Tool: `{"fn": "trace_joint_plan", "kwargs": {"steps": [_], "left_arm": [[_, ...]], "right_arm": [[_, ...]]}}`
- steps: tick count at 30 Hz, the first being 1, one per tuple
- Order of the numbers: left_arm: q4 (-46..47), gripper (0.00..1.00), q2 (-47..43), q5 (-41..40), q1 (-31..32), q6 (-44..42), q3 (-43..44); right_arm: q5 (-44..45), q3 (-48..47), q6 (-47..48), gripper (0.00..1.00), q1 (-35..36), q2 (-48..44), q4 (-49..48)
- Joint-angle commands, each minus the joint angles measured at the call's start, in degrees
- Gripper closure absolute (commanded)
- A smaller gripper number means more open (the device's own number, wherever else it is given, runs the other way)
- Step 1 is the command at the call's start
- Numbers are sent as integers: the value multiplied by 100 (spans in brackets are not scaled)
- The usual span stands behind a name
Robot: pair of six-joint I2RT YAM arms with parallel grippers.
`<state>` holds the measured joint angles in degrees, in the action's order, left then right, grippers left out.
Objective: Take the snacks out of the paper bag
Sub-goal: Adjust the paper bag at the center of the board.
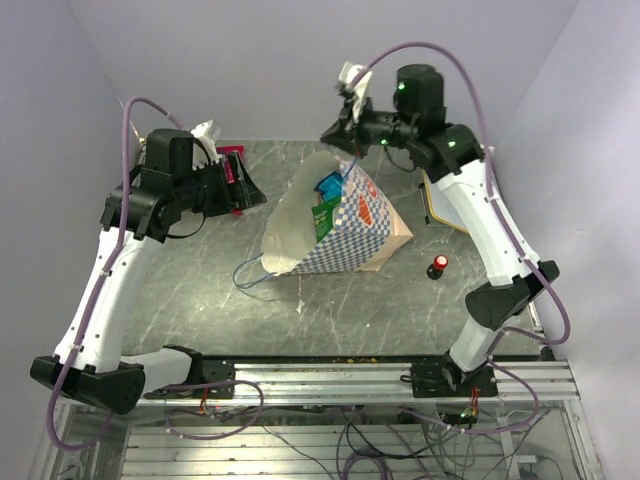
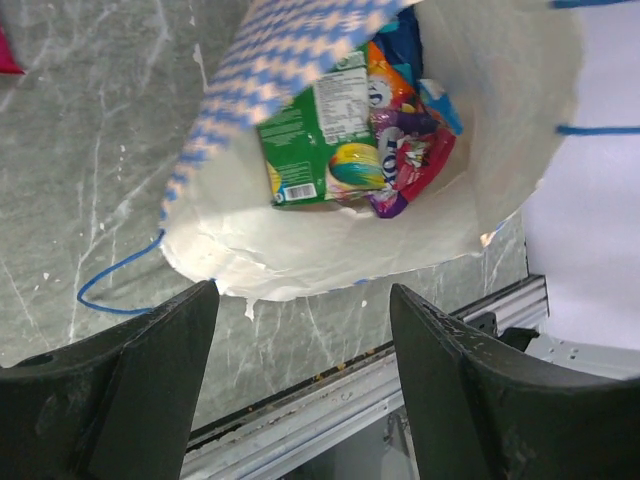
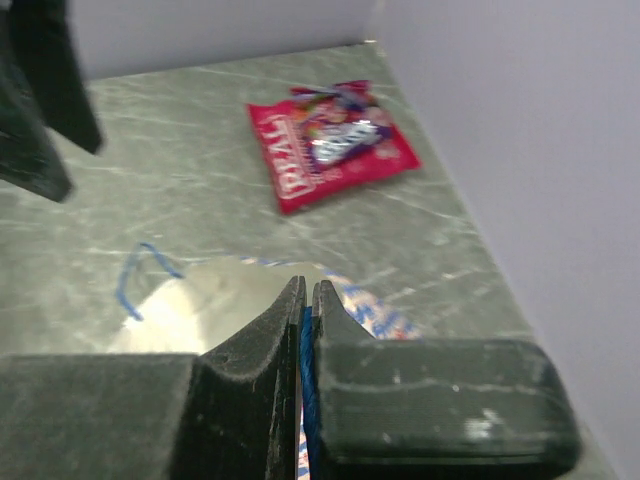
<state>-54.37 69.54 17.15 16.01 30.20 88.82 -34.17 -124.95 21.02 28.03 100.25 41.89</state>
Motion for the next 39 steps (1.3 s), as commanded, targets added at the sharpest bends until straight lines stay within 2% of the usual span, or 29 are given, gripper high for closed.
{"fn": "trace_joint_plan", "kwargs": {"steps": [1, 6, 16, 23, 29, 32, 37, 39], "left_arm": [[-95, 19, -237, -123, 254, -352, -21], [71, 19, -349, 53, 547, -530, -89], [744, 21, -964, 720, 866, -391, -1178], [616, 21, -1054, 495, 877, -273, -1203], [743, 21, -1061, 379, 878, 118, -1248], [852, 22, -989, 456, 877, 398, -1291], [1126, 22, -873, 454, 877, 693, -1298], [1248, 22, -806, 523, 882, 797, -1361]], "right_arm": [[-467, 753, -1005, 100, 391, -589, -1268], [-821, 1891, -1953, 100, 449, -1293, -2036], [-147, 2463, -1826, 100, 233, -2388, -1849], [-268, 2513, -2005, 100, 202, -2263, -2059], [-378, 2735, -3083, 100, 211, -2044, -2659], [395, 2747, -3146, 100, 202, -2115, -2660], [2119, 2754, -2258, 100, 131, -2398, -2571], [2202, 2577, -2091, 100, -187, -2298, -2461]]}}
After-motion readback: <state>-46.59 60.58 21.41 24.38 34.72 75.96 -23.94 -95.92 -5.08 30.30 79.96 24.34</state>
